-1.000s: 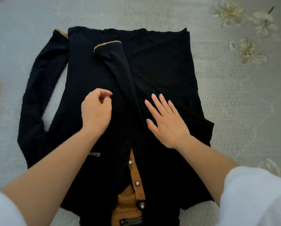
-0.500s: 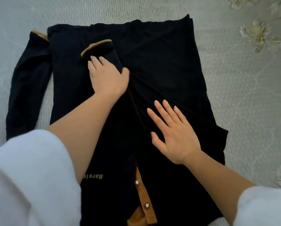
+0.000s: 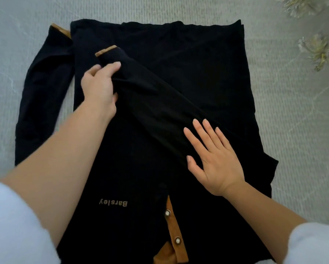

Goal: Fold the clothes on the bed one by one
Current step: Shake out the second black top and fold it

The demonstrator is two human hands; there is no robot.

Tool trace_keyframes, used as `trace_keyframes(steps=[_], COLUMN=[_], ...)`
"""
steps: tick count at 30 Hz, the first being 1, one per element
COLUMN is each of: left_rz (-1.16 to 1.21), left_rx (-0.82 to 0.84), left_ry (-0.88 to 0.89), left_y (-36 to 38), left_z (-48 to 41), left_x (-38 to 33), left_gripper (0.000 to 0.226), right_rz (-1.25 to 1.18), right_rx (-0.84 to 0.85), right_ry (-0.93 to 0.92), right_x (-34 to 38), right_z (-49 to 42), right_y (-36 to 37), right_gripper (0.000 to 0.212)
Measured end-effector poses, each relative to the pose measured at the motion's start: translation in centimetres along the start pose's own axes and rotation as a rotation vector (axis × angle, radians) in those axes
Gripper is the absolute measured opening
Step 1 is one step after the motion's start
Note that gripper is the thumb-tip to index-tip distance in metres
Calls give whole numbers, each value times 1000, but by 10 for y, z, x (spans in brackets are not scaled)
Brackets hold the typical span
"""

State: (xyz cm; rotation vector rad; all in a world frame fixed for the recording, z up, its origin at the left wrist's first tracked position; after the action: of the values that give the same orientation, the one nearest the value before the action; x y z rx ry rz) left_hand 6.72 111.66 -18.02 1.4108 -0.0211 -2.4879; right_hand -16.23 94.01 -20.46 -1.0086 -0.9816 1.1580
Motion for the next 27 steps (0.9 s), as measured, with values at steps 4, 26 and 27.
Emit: trace_keyframes(steps=[4,26,27], left_rz=[-154,-829,-746], left_rx=[-17,-185,-261], left_ry=[49,239,295], left_y=[-16,-251,-256], left_z=[-22,56,63], left_x=[-13,-20,-23], left_gripper=[31,35,28], right_rz=[10,-162,-130], right_rx=[-8,39,88], right_ry=[1,-399,-412], right_x=[1,205,211], right_z=[1,20,21], right_y=[-1,-10,-3], right_gripper=[61,62,62])
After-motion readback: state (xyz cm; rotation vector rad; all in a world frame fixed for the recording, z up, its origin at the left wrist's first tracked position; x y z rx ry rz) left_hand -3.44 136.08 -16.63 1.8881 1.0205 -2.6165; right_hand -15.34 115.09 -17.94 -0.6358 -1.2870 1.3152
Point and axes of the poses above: each hand's wrist, its own z-axis away from the middle knuckle, its own y-axis out of the palm, x = y × z, the point moved 3 cm from there along -z, towards the middle knuckle, and after that the axes turned 5 degrees about y, right-handed, at the moved point
